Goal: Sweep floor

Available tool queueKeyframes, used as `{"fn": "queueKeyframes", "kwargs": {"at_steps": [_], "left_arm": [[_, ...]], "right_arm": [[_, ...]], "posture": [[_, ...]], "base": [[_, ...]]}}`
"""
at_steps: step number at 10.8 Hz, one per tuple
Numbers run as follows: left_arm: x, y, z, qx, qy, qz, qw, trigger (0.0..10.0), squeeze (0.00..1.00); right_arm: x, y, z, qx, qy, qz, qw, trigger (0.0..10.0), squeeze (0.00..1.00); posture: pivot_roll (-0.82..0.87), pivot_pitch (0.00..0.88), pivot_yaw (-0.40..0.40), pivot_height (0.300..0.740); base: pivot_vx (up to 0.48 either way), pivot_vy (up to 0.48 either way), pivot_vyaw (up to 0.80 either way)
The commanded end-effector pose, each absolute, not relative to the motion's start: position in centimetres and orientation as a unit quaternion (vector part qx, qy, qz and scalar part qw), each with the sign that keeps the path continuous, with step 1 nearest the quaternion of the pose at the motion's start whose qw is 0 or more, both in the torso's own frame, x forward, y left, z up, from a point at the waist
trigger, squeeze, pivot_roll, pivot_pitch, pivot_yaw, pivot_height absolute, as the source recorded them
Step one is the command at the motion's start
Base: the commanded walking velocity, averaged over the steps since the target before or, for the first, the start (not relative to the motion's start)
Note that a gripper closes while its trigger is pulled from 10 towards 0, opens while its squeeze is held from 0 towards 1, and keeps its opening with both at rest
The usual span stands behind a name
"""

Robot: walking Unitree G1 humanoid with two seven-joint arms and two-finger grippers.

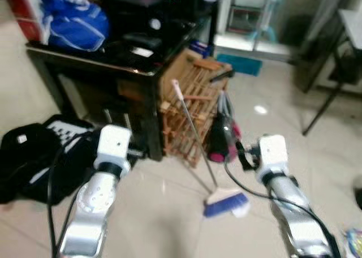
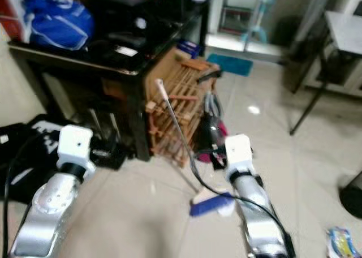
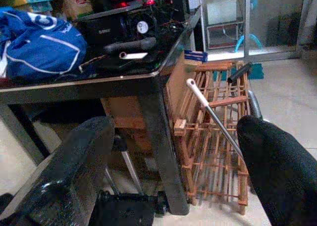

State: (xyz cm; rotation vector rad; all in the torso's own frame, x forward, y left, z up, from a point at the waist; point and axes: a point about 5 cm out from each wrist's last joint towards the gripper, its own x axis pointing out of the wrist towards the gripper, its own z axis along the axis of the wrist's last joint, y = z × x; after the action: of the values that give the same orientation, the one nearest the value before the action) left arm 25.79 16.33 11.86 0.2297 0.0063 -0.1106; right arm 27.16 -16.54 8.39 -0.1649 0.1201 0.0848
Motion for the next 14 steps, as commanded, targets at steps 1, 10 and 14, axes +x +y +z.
{"fn": "queueKeyframes", "kwargs": {"at_steps": [1,10,14], "left_arm": [[25.79,16.09,11.5,0.115,0.008,-0.064,0.991,10.0,0.0],[25.23,16.42,10.52,0.114,0.027,-0.067,0.991,10.0,0.0],[25.35,16.38,10.6,0.114,0.026,-0.071,0.991,10.0,0.0]], "right_arm": [[27.05,-17.72,8.12,-0.089,0.069,0.019,0.994,10.0,0.0],[27.27,-17.54,7.63,-0.096,0.079,0.027,0.992,10.0,0.0],[27.36,-17.71,7.39,-0.08,0.086,0.008,0.993,10.0,0.0]], "posture": [[-0.05,0.0,0.026,0.74],[-0.05,0.0,0.018,0.74],[-0.04,0.0,0.019,0.74]], "base": [[0.289,0.0,0.0],[0.303,0.0,0.0],[0.362,0.0,0.38]]}}
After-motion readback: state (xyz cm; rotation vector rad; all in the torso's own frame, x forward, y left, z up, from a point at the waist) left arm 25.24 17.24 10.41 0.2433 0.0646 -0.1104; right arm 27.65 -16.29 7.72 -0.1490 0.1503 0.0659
